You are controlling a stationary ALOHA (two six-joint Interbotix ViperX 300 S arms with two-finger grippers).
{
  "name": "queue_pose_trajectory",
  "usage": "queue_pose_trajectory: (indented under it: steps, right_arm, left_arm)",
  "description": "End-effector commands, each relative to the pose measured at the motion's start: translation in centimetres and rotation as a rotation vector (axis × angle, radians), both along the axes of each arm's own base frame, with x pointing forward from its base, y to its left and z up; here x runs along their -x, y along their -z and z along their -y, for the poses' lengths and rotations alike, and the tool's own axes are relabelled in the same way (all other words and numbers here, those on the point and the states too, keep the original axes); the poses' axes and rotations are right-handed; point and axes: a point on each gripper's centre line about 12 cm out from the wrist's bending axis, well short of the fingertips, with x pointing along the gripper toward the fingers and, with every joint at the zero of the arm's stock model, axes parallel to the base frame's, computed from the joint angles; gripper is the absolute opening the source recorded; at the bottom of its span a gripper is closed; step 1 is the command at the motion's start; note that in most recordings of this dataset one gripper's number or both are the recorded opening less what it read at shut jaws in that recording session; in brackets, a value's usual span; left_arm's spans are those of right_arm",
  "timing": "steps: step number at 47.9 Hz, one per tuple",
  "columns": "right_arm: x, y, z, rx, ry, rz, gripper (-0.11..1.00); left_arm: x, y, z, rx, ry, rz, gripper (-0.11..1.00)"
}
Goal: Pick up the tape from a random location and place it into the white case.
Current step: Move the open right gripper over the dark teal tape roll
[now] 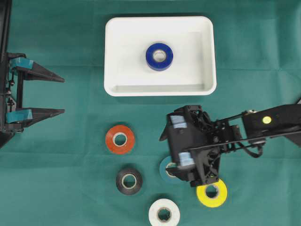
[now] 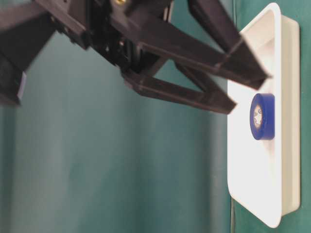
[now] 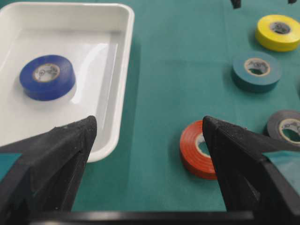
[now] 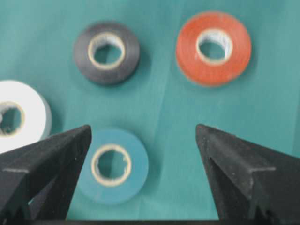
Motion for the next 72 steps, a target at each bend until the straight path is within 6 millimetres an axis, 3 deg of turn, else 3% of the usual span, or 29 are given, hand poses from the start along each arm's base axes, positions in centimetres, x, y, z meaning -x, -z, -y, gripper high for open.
queue_pose_trajectory:
  steps: [1,11,72]
  right_arm:
    - [-0.5,-1.2,-0.1,-0.006,0.018,-0.039,0.89]
    - [-0.5,-0.7,0.0,0.004,0.042,-0.149,0.89]
    - [-0.8,0.1,-0.1,0.005,0.045,-0.155,0.89]
  left_arm:
    - [-0.3,-0.4,0.0,0.002,0.002,0.011,0.95]
    - [-0.3,-0.4,0.0,0.002,0.002,0.012,0.95]
    - [-0.3,-0.4,0.0,0.002,0.002,0.009,0.95]
